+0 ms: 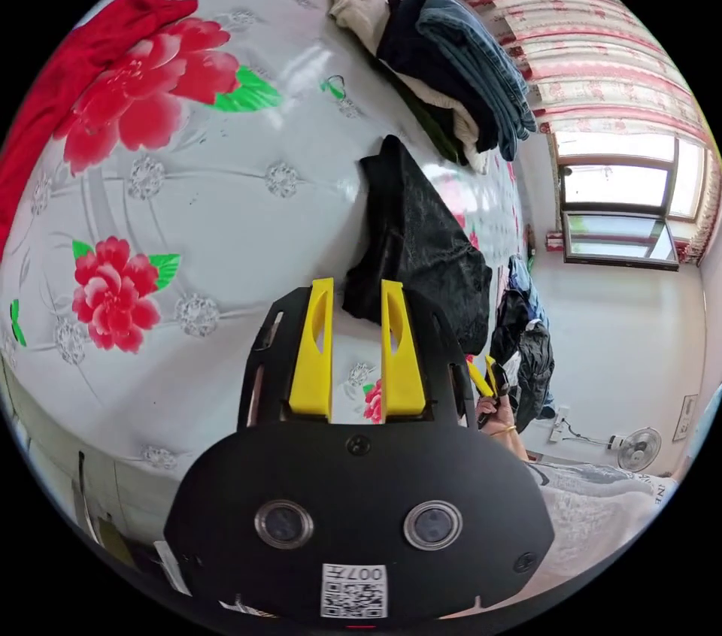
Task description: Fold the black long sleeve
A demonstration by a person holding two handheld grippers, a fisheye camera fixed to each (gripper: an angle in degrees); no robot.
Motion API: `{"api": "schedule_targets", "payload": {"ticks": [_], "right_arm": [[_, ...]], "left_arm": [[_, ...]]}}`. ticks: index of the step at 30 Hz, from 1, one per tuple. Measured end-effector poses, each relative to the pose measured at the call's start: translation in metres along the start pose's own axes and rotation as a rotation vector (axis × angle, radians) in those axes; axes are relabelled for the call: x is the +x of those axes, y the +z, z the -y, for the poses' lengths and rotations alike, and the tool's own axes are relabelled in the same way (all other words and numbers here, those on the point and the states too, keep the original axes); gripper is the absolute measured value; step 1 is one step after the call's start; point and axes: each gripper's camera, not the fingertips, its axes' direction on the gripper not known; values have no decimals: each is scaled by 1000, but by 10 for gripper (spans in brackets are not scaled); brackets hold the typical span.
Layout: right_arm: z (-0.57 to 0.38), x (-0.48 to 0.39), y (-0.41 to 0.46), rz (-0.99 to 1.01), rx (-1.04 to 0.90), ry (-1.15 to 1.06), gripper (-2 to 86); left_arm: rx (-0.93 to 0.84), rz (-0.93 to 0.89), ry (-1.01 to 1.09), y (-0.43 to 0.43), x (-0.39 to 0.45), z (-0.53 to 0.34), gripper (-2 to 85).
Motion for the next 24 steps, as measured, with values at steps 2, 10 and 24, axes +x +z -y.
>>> {"api": "schedule_targets", "payload": {"ticks": [2, 10, 24], "right_arm": [[10, 0, 8, 54, 14, 6, 102], [58, -156, 68, -83, -125, -451, 24], [-124, -276, 277, -226, -797, -1111, 80]], "left_arm": [[-18, -45, 4, 1, -1, 1, 116], [-82, -35, -33, 10, -1, 20, 125], [-30, -218, -71, -47, -53, 15, 136]]}}
